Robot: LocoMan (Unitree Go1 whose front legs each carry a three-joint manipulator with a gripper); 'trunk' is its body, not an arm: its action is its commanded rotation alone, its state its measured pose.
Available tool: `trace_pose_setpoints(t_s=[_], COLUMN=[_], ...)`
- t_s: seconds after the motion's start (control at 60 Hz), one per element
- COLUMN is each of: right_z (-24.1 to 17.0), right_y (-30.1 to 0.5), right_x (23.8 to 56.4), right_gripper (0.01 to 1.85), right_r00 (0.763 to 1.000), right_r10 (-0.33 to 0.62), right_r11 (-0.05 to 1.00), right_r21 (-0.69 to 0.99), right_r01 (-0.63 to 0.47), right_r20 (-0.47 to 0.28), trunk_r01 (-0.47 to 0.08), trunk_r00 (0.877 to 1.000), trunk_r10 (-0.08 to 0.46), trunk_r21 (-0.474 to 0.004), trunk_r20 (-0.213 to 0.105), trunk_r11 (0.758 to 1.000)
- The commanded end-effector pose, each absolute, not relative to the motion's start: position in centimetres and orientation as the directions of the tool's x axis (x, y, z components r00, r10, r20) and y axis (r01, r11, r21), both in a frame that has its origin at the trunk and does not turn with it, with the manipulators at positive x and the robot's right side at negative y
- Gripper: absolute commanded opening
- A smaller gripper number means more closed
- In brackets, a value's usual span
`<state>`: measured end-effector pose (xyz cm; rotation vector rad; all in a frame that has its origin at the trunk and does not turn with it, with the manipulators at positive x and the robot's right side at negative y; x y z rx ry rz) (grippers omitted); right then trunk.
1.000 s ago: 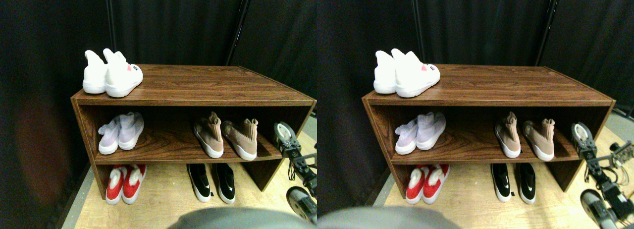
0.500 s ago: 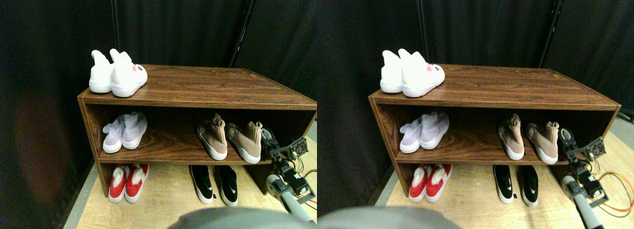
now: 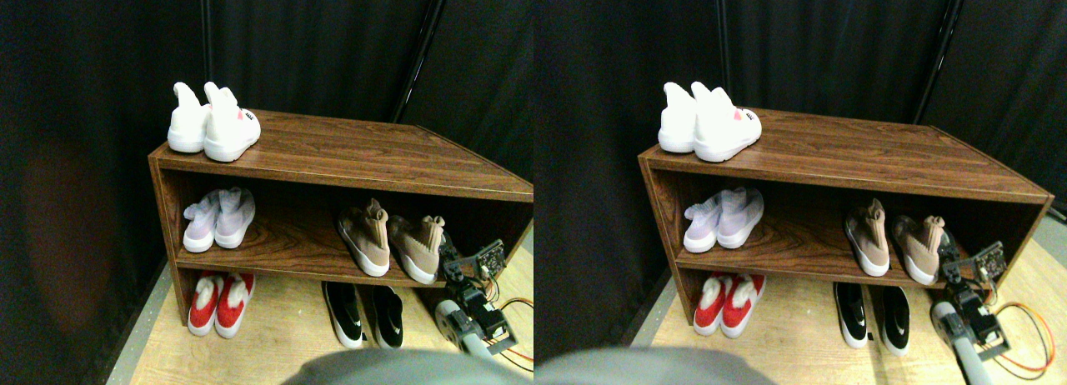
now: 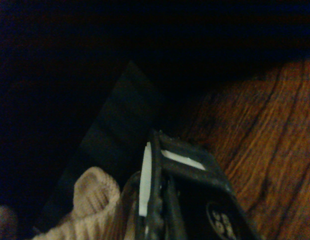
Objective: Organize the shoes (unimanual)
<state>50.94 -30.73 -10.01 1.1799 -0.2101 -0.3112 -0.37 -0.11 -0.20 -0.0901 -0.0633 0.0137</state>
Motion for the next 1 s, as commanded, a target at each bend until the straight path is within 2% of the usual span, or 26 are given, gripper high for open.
trace_pose_setpoints(t_s=[0.017, 0.433, 1.0], right_z=[-9.4, -8.9, -9.5], right_y=[-29.7, -27.8, -27.8], right_x=[50.8, 50.7, 50.9], right_gripper=[0.06, 0.06, 0.06], right_r00=[0.942, 0.965, 0.961], right_r10=[-0.335, -0.261, -0.277], right_r11=[0.318, 0.292, 0.293], right_r21=[0.942, 0.952, 0.951], right_r01=[0.105, 0.09, 0.095], right_r20=[0.008, -0.011, -0.011], trunk_r01=[-0.032, -0.039, -0.035], trunk_r00=[0.998, 0.998, 0.998], trunk_r10=[0.036, 0.044, 0.04], trunk_r21=[-0.099, -0.108, -0.108], trunk_r20=[0.042, 0.044, 0.044], trunk_r11=[0.995, 0.993, 0.993])
